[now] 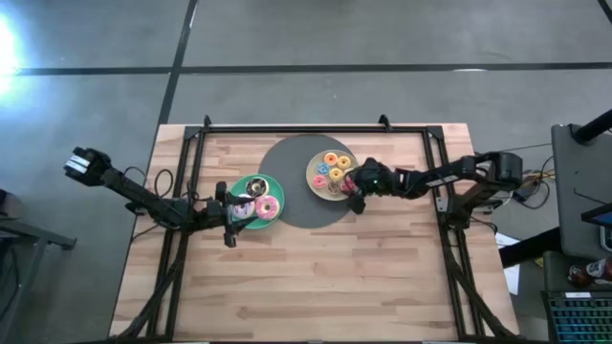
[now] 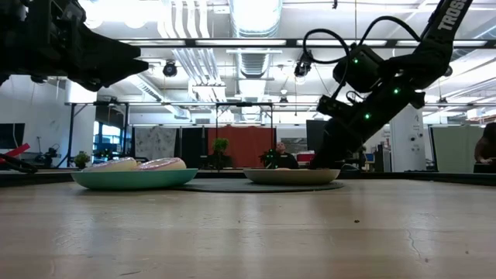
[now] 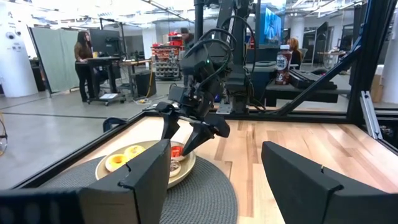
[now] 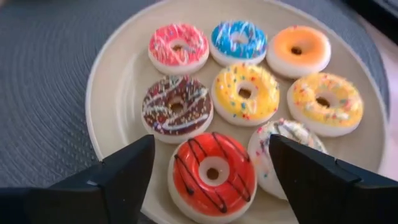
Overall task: Pick & Place donuts
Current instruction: Return to Home Position
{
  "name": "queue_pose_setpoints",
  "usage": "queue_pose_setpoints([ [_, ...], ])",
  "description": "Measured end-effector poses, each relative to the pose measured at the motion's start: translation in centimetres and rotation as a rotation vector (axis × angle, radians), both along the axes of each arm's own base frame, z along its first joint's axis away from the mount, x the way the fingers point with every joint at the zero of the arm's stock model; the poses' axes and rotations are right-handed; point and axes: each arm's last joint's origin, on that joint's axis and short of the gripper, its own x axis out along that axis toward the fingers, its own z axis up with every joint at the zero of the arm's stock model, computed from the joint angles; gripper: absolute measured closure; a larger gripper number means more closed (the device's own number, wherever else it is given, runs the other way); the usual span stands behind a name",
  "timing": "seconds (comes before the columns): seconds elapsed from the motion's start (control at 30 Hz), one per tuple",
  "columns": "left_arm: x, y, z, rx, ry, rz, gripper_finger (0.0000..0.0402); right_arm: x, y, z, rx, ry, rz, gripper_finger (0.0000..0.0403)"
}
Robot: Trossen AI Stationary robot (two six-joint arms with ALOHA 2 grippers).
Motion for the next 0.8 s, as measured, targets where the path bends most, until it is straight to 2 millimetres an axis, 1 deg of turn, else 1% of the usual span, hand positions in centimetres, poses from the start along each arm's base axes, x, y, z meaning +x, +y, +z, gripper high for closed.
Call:
queue_pose_setpoints([
  [0.1,0.0,0.0,0.0,0.017,0.003,0.002,0.0174,-0.1,0.0,0.8,-0.017,-0.024,0.007,0.0085],
  [0.17,0.0,0.0,0.1,0.026,0.003,0.003,0.0174,-0.2,0.1,1.6,-0.027,-0.059,0.007,0.008],
  [0.37,0.3,-0.2,1.1,0.01,-0.032,0.003,0.0174,-1.1,0.5,5.2,-0.022,-0.203,-0.017,0.0072],
  [0.47,0.4,-0.2,1.2,0.012,-0.034,0.004,0.0174,-2.1,1.2,6.6,-0.053,-0.203,0.06,0.0072],
  [0.57,0.4,-0.1,1.2,0.022,-0.029,0.014,0.0174,-3.2,2.3,7.6,-0.094,-0.225,0.152,0.0075],
  [0.67,0.4,0.3,1.1,0.008,-0.021,0.083,0.0174,-4.5,3.2,8.2,-0.135,-0.265,0.203,0.0078],
  [0.8,0.5,0.8,1.0,-0.016,-0.024,0.087,0.0174,-6.5,4.0,8.3,-0.16,-0.327,0.226,0.0082],
])
